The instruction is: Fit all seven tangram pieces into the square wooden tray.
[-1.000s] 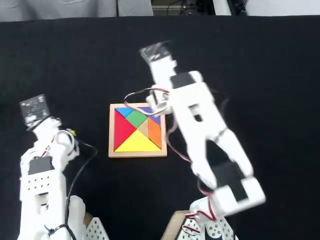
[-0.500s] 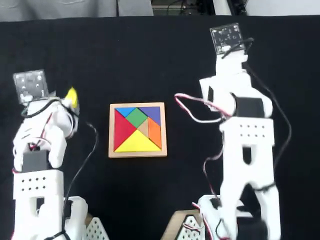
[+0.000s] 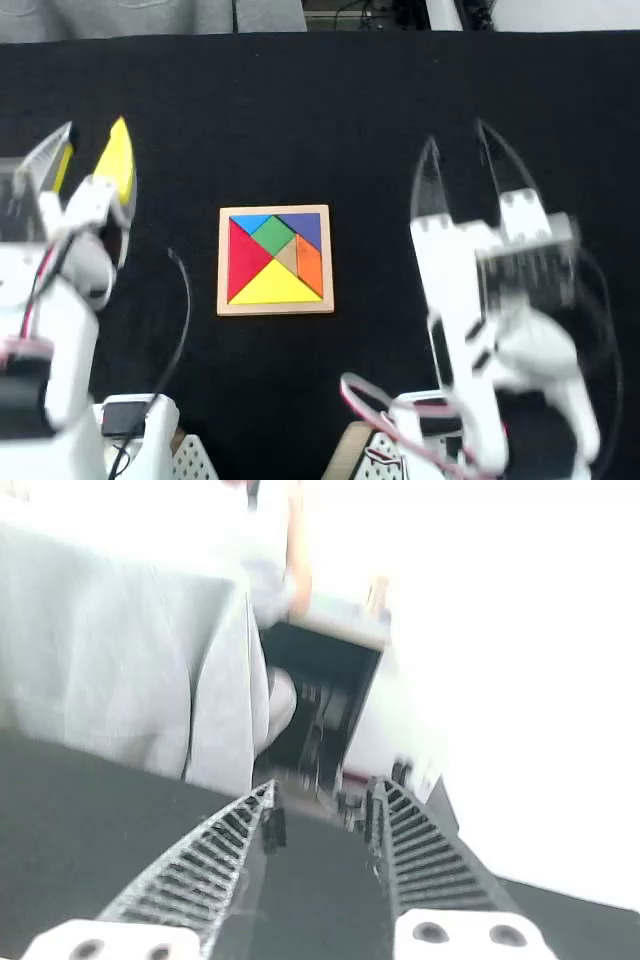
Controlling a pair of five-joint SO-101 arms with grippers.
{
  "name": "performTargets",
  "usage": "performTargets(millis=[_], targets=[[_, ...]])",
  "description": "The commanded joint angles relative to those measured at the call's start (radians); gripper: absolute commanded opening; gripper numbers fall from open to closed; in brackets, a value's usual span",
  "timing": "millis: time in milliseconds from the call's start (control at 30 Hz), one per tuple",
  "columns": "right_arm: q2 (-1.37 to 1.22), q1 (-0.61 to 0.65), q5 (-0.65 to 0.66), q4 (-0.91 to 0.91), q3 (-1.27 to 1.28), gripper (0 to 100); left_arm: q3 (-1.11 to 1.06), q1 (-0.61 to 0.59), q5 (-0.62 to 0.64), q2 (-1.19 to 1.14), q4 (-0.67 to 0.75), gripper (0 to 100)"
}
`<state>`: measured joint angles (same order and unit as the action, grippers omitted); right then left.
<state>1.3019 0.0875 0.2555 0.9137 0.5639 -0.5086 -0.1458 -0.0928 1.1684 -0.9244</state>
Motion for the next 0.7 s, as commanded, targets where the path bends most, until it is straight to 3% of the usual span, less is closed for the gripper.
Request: performTargets(millis=[0,133,333,533,667], targets=[[0.262,0.015,0.009,0.0,0.223,14.8,-0.084,0.012,-0.012,0.218,-0.074,17],[0.441,0.012,0.009,-0.114,0.51,10.9,-0.443,0.005,-0.012,0.433,0.017,18],[0.57,-0.015,0.046,-0.445,0.862,4.0,-0.96,0.01,-0.015,0.661,0.419,18],[0.578,-0.14,0.074,-0.591,1.035,4.0,-1.196,0.013,-0.017,0.563,0.643,18],[0.562,-0.206,0.069,-0.634,1.124,4.0,-1.199,0.012,-0.012,0.465,0.666,18]])
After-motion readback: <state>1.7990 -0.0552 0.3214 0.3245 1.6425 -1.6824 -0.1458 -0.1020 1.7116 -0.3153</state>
